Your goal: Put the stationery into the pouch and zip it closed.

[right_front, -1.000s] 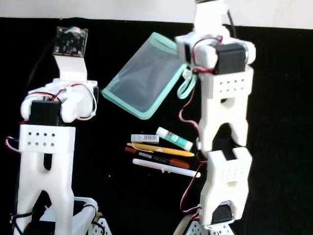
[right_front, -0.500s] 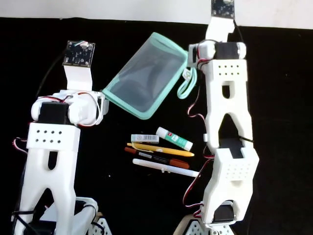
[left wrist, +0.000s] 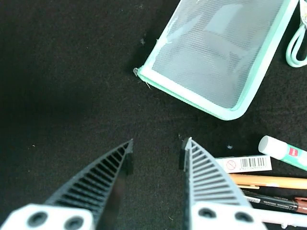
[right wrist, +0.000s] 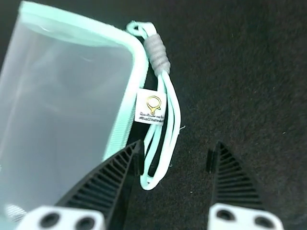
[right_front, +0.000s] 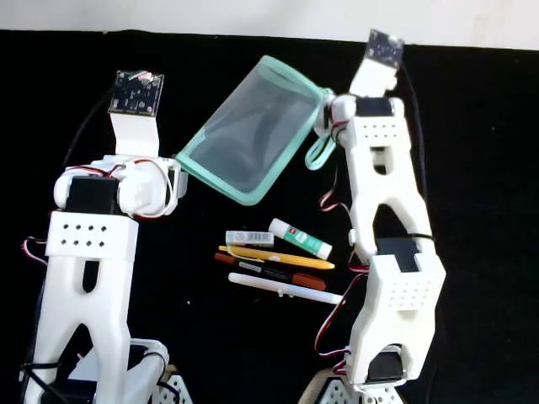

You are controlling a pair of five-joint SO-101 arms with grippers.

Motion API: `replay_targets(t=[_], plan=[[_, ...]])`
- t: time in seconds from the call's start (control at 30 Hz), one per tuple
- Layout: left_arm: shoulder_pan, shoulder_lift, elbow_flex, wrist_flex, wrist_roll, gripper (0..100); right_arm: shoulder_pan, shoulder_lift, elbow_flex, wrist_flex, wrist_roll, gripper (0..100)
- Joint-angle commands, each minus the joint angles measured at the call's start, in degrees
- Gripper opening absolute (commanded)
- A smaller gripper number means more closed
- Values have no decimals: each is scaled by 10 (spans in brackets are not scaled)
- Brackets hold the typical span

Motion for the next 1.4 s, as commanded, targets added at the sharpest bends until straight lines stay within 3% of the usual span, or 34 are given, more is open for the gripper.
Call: replay_targets(t=[0.0,0.23,0.5,0.83,1.2,1.37], plan=[[-1,-1,8,-9,-4,185,4,-5,35,-55,-7,217],[-7,-1,19,-9,-3,185,-6,0,89,-137,-7,217],[-7,-1,22,-9,-3,185,-15,113,20,-138,-7,217],[-7,28,17,-9,-3,185,-29,196,-64,-62,-7,217],[-7,28,17,-9,-3,185,-32,220,-167,117,-8,217],[-7,28,17,-9,-3,185,-58,221,-182,137,-8,217]])
